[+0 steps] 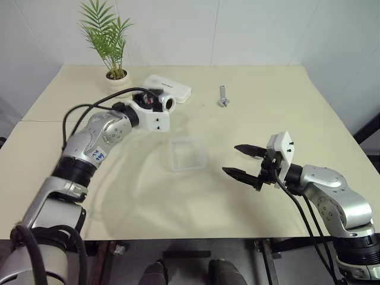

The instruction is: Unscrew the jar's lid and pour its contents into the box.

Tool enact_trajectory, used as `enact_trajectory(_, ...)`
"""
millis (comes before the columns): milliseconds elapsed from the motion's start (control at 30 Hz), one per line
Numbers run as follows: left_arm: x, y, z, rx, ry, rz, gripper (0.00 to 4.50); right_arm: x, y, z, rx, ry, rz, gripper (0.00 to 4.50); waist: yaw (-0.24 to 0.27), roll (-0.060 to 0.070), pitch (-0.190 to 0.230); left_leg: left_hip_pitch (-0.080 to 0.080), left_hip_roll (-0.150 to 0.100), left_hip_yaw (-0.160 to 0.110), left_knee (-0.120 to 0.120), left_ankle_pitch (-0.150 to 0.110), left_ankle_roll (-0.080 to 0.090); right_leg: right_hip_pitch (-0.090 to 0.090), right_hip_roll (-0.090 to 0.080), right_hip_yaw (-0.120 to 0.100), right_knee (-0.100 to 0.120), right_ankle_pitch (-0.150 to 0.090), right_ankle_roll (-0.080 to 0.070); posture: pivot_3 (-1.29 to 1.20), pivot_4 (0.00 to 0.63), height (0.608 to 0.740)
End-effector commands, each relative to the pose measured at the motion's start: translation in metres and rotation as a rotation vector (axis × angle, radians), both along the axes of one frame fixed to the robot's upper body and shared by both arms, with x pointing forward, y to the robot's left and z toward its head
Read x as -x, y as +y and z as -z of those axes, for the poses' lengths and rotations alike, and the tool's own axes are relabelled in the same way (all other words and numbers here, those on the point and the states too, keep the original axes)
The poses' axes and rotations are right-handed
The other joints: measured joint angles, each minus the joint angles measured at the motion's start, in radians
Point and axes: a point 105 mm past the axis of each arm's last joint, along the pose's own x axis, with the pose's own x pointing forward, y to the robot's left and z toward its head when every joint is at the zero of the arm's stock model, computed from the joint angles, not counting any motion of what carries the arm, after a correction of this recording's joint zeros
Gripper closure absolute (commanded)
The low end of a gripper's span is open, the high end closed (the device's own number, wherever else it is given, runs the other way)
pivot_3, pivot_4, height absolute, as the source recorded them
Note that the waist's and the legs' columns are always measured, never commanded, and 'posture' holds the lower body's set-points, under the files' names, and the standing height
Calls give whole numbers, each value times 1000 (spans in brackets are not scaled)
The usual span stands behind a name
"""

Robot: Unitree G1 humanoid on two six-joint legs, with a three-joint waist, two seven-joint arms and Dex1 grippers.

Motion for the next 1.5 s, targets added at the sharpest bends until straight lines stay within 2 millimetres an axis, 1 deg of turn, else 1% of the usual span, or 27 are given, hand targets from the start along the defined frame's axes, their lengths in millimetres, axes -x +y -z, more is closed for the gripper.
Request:
enact_trajectory(33,8,-20,0,-198,-204,91,2514,1,1,-9,-26,-44,3,53,1,0,0,0,0,1,0,0,0,0,0,0,-1,0,0,0,150,740)
enact_trajectory(100,10,-23,7,-251,-231,121,2514,0,2,-9,-32,-42,5,53,0,0,0,0,0,1,-1,-1,1,0,0,0,-1,0,0,0,150,740)
enact_trajectory(233,8,-23,26,-321,-197,124,2514,-3,1,-9,-50,-44,22,53,-5,0,0,-2,0,2,-1,0,1,-3,0,1,0,0,0,0,150,740)
enact_trajectory(367,16,-28,32,-319,-238,170,2514,-4,0,-8,-66,-44,36,53,-3,0,0,-1,0,2,-1,0,1,-3,0,1,1,0,0,0,150,740)
enact_trajectory(400,15,-29,36,-328,-220,162,2514,-4,0,-8,-68,-44,37,53,-2,0,0,-2,0,2,-1,0,1,-3,0,1,1,0,0,0,150,740)
enact_trajectory(467,18,-33,36,-332,-249,182,2514,-5,0,-7,-71,-45,39,53,0,0,0,-2,0,2,0,0,1,-3,0,1,1,0,0,0,150,740)
enact_trajectory(500,16,-32,40,-342,-232,170,2514,-5,0,-8,-76,-45,42,53,0,0,0,-2,0,2,0,0,1,-3,0,1,2,0,0,0,150,740)
enact_trajectory(633,16,-32,41,-343,-230,169,2514,-7,0,-8,-87,-44,48,53,0,0,0,-2,0,2,1,0,1,-3,0,1,3,0,0,0,150,740)
enact_trajectory(767,14,-23,36,-256,-168,142,2514,-7,1,-6,-91,-40,46,53,-4,0,0,-1,0,3,1,0,1,-3,0,1,4,0,0,0,150,740)
enact_trajectory(833,19,-21,34,-261,-164,156,2514,-7,1,-5,-93,-39,45,53,-5,0,0,0,0,3,1,0,1,-3,0,2,5,0,0,0,150,740)
enact_trajectory(967,21,-4,28,-213,-101,116,2514,-6,1,-4,-90,-36,41,53,-4,0,0,0,0,3,3,0,0,-3,0,3,7,0,0,0,150,740)
enact_trajectory(1067,21,13,24,-38,37,87,2514,-6,1,-3,-87,-36,36,53,-3,0,0,0,0,4,4,0,0,-3,0,3,8,0,0,0,150,740)
enact_trajectory(1133,19,26,27,154,189,68,2514,-7,1,-3,-85,-38,29,53,-4,0,0,0,0,4,6,0,1,-3,0,3,9,0,0,0,150,740)
enact_trajectory(1233,12,59,30,603,434,6,2514,-8,4,-4,-74,-44,6,53,-4,0,0,0,1,4,7,0,1,-2,0,3,11,0,0,0,150,740)
enact_trajectory(1333,8,89,31,997,583,-15,2514,-10,5,-4,-51,-57,-15,53,-6,0,0,1,1,4,12,-1,1,-2,0,4,15,0,0,0,150,740)
enact_trajectory(1400,8,116,31,1265,623,-23,2514,-12,6,-3,-26,-72,-28,53,-9,0,0,1,1,4,14,-1,1,-2,1,4,17,0,0,0,150,740)
enact_trajectory(1500,11,155,40,1584,621,-63,2514,-16,6,-5,-11,-86,-42,53,-12,0,0,3,1,4,14,0,1,0,1,4,18,0,-1,0,150,740)
